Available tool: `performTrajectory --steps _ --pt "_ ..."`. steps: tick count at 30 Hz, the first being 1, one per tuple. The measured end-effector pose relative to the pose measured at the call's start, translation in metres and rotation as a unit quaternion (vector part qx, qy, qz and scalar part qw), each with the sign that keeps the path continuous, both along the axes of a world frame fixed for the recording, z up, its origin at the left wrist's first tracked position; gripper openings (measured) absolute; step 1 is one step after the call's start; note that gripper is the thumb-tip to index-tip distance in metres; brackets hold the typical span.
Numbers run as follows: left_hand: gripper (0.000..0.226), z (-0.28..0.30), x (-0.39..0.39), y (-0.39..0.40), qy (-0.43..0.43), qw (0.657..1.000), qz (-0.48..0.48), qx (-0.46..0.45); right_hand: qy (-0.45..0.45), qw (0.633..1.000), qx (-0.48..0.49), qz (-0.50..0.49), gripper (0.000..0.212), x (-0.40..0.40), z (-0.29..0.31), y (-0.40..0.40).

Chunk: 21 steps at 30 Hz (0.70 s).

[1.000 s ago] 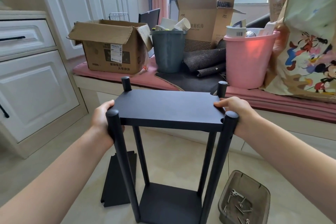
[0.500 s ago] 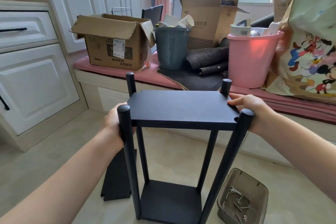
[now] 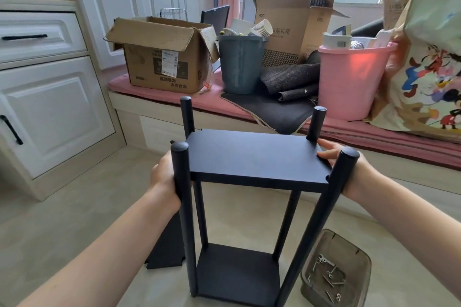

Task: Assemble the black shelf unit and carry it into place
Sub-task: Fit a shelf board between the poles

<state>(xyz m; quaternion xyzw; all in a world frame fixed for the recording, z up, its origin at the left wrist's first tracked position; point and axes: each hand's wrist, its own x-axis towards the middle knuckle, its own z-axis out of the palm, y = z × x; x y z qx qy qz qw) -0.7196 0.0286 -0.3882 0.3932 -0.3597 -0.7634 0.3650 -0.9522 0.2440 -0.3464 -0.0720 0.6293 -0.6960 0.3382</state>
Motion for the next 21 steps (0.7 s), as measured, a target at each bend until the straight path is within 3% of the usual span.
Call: performTrajectory --steps 10,14,16,18,21 --pt "0.022 -0.024 0.011 0.012 -0.051 0.998 -0.023 -0.043 0.029 0.999 0.034 0.011 0.05 -0.005 -0.028 0.001" --pt "0.044 -0.032 0.023 0.013 -0.073 0.985 -0.1 -0.123 0.033 0.998 0.032 0.032 0.044 -0.014 -0.031 0.002" --pt "0.043 -0.035 0.033 0.011 -0.063 0.976 -0.136 -0.157 0.025 0.998 0.022 0.05 0.039 -0.018 -0.033 0.003" --pt "0.028 -0.04 0.044 0.006 -0.005 0.962 -0.205 -0.178 0.015 0.998 0.014 0.066 0.036 -0.022 -0.036 0.003" --pt "0.073 -0.048 0.06 -0.004 0.037 0.935 -0.296 -0.19 0.003 0.996 0.006 0.085 0.034 -0.027 -0.041 0.003"
